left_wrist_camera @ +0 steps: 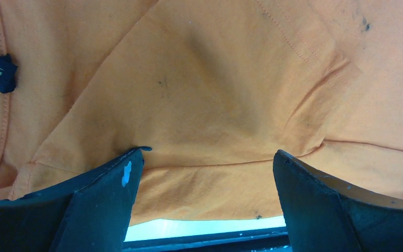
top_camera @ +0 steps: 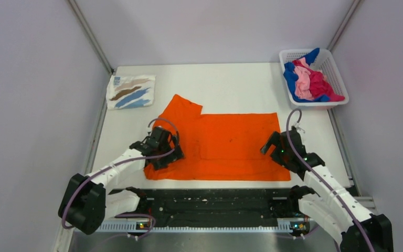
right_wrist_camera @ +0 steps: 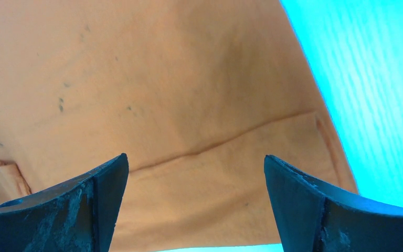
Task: Fold and stack the t-shirts
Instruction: Grab the side of the flattened tshirt furthest away from the robot with both arms
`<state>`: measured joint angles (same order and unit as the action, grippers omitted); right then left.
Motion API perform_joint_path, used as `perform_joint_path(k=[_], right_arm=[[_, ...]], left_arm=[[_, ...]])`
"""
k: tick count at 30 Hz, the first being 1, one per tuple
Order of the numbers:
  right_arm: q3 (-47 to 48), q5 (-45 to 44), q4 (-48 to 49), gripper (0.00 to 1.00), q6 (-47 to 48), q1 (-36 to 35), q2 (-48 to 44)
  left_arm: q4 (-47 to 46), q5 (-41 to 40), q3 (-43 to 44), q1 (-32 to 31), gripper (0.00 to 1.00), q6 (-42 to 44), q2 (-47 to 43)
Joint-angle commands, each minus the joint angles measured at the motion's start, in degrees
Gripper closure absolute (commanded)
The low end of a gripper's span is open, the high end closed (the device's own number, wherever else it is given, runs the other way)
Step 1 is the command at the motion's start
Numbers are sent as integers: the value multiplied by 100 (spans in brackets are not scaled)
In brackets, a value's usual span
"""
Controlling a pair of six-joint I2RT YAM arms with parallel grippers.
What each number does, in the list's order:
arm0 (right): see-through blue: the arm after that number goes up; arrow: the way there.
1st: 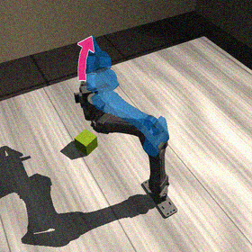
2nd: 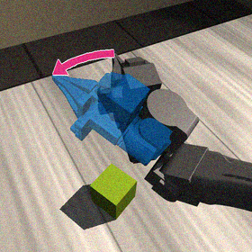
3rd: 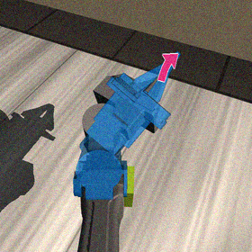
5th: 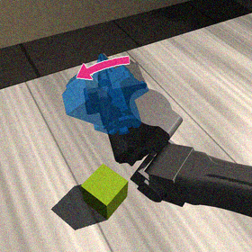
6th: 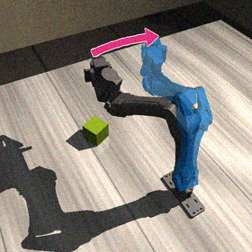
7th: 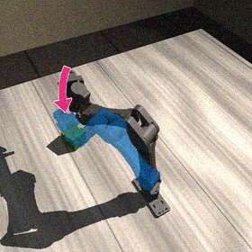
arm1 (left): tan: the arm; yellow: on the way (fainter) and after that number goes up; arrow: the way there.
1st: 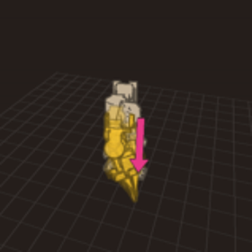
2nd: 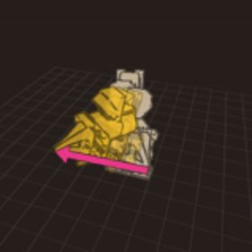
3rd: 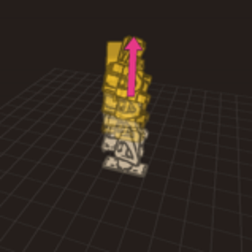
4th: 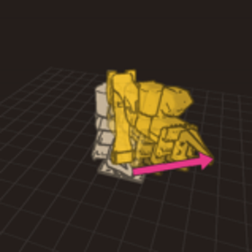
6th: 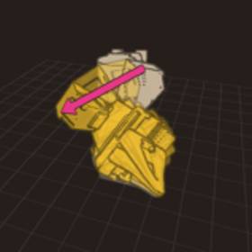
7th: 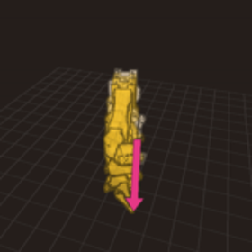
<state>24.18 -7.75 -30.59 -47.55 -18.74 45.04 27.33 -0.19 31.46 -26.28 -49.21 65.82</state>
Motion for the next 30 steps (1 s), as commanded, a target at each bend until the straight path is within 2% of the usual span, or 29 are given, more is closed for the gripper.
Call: perform_joint_path(k=[1, 6, 12, 15, 20, 23, 27, 30], right_arm=[[469, -495, 244, 1, 325, -48, 38], [745, -707, 852, 1, 612, -46, 324], [1195, -1226, 1602, 1, 860, -50, 935], [1414, -1399, 1785, 1, 898, -43, 1334], [1666, -1455, 1985, 1, 1129, -37, 1825], [1703, -1383, 2021, 1, 1348, -42, 1987], [1678, -1480, 2047, 1, 1508, -31, 2106], [1674, -1547, 2055, 1, 1593, -16, 2169]], left_arm=[[511, -340, 229, 14, 1, 282, -89], [481, -188, 1044, 12, 1, 782, -130], [326, -1025, 2338, 62, 1, 939, 520], [295, -1187, 3326, 192, 1, 1097, 1433], [308, -952, 5061, 717, 2, 1512, 3128], [717, -880, 6373, 985, 6, 1763, 4311], [1322, -1167, 8212, 1190, 9, 2298, 5663], [1663, -1179, 9205, 1303, 15, 2636, 6485]])
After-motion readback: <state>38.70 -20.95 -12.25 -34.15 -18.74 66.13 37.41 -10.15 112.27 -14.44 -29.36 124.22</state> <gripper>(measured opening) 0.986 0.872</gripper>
